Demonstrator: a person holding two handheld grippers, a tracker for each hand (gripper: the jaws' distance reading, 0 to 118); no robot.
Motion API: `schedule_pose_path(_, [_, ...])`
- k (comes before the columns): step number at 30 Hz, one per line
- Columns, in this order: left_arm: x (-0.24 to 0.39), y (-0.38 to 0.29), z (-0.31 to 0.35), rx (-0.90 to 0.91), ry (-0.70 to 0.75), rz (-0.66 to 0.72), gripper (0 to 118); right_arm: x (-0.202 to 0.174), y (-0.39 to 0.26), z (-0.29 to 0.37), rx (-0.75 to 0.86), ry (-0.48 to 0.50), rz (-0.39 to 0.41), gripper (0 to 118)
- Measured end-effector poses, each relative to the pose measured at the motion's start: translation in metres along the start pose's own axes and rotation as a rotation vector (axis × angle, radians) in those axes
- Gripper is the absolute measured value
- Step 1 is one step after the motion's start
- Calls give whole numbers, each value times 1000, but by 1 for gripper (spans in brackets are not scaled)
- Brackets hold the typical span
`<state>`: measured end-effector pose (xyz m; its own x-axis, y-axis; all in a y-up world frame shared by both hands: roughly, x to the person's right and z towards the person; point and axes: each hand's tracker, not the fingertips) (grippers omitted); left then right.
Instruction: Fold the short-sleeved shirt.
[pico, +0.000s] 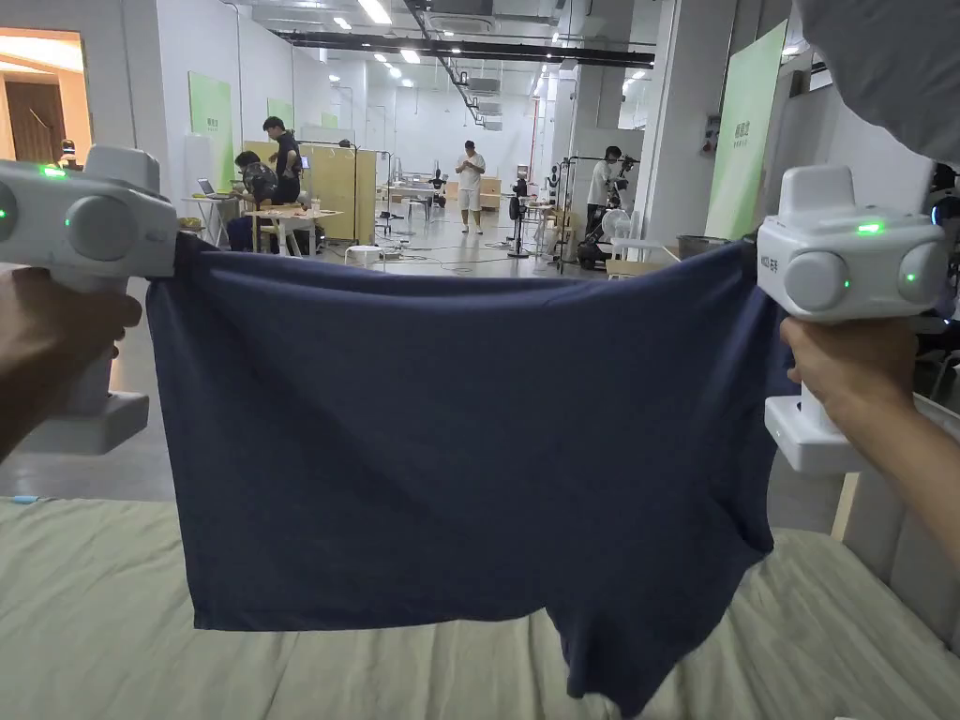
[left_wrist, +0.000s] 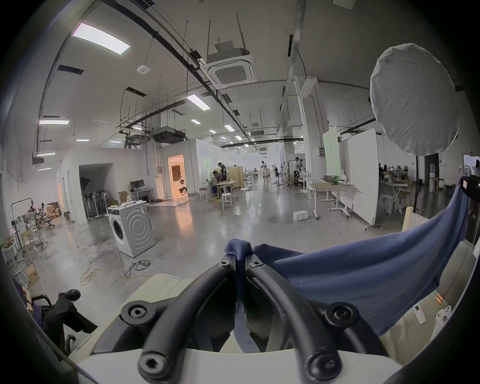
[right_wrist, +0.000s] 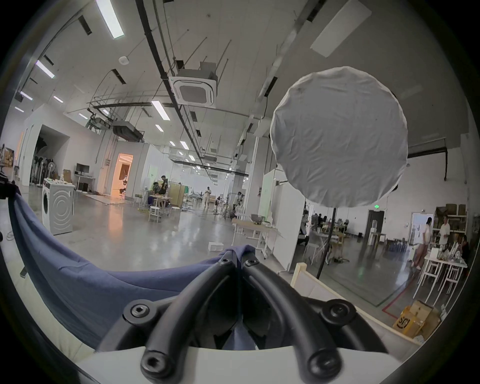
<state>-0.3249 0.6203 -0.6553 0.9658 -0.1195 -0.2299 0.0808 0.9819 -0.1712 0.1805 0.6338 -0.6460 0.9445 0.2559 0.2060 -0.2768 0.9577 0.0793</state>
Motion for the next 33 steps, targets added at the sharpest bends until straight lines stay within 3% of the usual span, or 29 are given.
schedule_pose_path(7, [-1, -26, -1, -29, -9, 0, 6, -6, -19, 7, -31, 32, 11, 2])
schedule_pose_path(17, [-7, -119, 28, -141, -46, 12, 6, -11, -84, 58, -125, 75, 41, 2])
schedule_pose_path(33, [-32, -254, 166, -204, -130, 11, 6, 9, -198, 219, -256, 150, 9, 2])
